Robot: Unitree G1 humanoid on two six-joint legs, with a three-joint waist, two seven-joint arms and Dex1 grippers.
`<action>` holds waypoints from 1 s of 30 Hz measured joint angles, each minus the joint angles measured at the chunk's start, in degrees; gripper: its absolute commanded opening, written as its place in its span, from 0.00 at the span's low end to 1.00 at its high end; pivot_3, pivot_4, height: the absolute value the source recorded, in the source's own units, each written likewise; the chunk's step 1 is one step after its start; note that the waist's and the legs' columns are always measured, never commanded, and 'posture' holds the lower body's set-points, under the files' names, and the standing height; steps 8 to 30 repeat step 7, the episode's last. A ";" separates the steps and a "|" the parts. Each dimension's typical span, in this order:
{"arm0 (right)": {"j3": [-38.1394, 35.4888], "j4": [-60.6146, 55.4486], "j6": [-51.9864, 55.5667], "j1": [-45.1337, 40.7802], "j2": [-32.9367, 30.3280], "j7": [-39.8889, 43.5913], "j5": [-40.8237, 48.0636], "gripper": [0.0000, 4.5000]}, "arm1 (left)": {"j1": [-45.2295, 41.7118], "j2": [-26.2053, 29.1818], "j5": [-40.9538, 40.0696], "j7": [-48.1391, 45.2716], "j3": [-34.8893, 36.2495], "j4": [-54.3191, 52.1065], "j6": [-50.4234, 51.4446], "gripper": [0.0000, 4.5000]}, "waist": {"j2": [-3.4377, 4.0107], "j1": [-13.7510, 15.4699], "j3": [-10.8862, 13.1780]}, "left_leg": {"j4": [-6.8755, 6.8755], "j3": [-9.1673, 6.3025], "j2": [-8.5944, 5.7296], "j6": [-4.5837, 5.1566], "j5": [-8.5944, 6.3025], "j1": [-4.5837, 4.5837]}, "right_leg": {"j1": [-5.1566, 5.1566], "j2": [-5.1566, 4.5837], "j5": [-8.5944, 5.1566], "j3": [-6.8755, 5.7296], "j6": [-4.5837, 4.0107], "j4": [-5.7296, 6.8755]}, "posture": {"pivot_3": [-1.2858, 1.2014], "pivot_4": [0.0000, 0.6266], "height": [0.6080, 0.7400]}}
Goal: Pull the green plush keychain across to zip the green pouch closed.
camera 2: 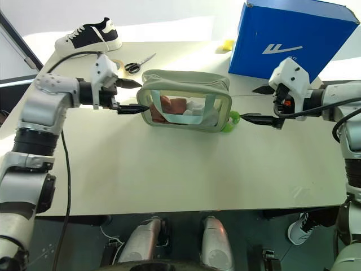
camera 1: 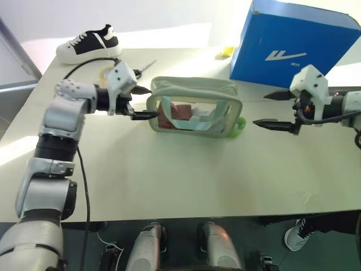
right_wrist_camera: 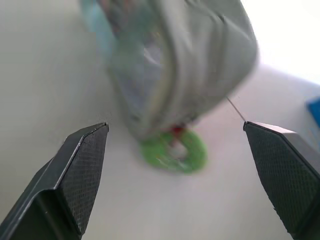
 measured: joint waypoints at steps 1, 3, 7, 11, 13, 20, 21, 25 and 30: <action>-0.02 -1.23 1.54 -0.55 0.06 -0.19 1.24 1.00 | -0.01 0.97 -0.72 -0.19 0.72 -0.67 1.49 0.98 | 0.00 0.11 0.00 | 0.00 0.00 -0.02 0.00 0.00 -0.02 | -0.02 -0.05 0.00 0.00 0.00 -0.01 | 0.52 0.24 1.00; -0.06 -3.38 4.18 -1.65 0.39 -1.05 3.24 1.00 | -0.18 3.24 -1.90 -0.33 2.19 -1.68 4.40 0.98 | 0.00 0.27 0.00 | 0.00 -0.01 -0.07 -0.01 -0.01 -0.06 | -0.05 -0.13 -0.02 -0.01 -0.03 -0.03 | 0.52 0.24 1.00; -0.13 -4.87 6.17 -3.04 0.36 -2.59 5.20 1.00 | -0.85 6.93 -3.84 -1.57 4.57 -2.65 7.50 0.98 | 0.00 0.61 0.00 | 0.00 -0.05 -0.16 -0.01 -0.03 -0.12 | -0.06 -0.23 -0.10 -0.03 -0.19 -0.12 | 0.52 0.24 1.00; -0.13 -4.87 6.17 -3.04 0.36 -2.59 5.20 1.00 | -0.85 6.93 -3.84 -1.57 4.57 -2.65 7.50 0.98 | 0.00 0.61 0.00 | 0.00 -0.05 -0.16 -0.01 -0.03 -0.12 | -0.06 -0.23 -0.10 -0.03 -0.19 -0.12 | 0.52 0.24 1.00; -0.13 -4.87 6.17 -3.04 0.36 -2.59 5.20 1.00 | -0.85 6.93 -3.84 -1.57 4.57 -2.65 7.50 0.98 | 0.00 0.61 0.00 | 0.00 -0.05 -0.16 -0.01 -0.03 -0.12 | -0.06 -0.23 -0.10 -0.03 -0.19 -0.12 | 0.52 0.24 1.00; -0.13 -4.87 6.17 -3.04 0.36 -2.59 5.20 1.00 | -0.85 6.93 -3.84 -1.57 4.57 -2.65 7.50 0.98 | 0.00 0.61 0.00 | 0.00 -0.05 -0.16 -0.01 -0.03 -0.12 | -0.06 -0.23 -0.10 -0.03 -0.19 -0.12 | 0.52 0.24 1.00; -0.13 -4.87 6.17 -3.04 0.36 -2.59 5.20 1.00 | -0.85 6.93 -3.84 -1.57 4.57 -2.65 7.50 0.98 | 0.00 0.61 0.00 | 0.00 -0.05 -0.16 -0.01 -0.03 -0.12 | -0.06 -0.23 -0.10 -0.03 -0.19 -0.12 | 0.52 0.24 1.00; -0.13 -4.87 6.17 -3.04 0.36 -2.59 5.20 1.00 | -0.85 6.93 -3.84 -1.57 4.57 -2.65 7.50 0.98 | 0.00 0.61 0.00 | 0.00 -0.05 -0.16 -0.01 -0.03 -0.12 | -0.06 -0.23 -0.10 -0.03 -0.19 -0.12 | 0.52 0.24 1.00; -0.13 -4.87 6.17 -3.04 0.36 -2.59 5.20 1.00 | -0.85 6.93 -3.84 -1.57 4.57 -2.65 7.50 0.98 | 0.00 0.61 0.00 | 0.00 -0.05 -0.16 -0.01 -0.03 -0.12 | -0.06 -0.23 -0.10 -0.03 -0.19 -0.12 | 0.52 0.24 1.00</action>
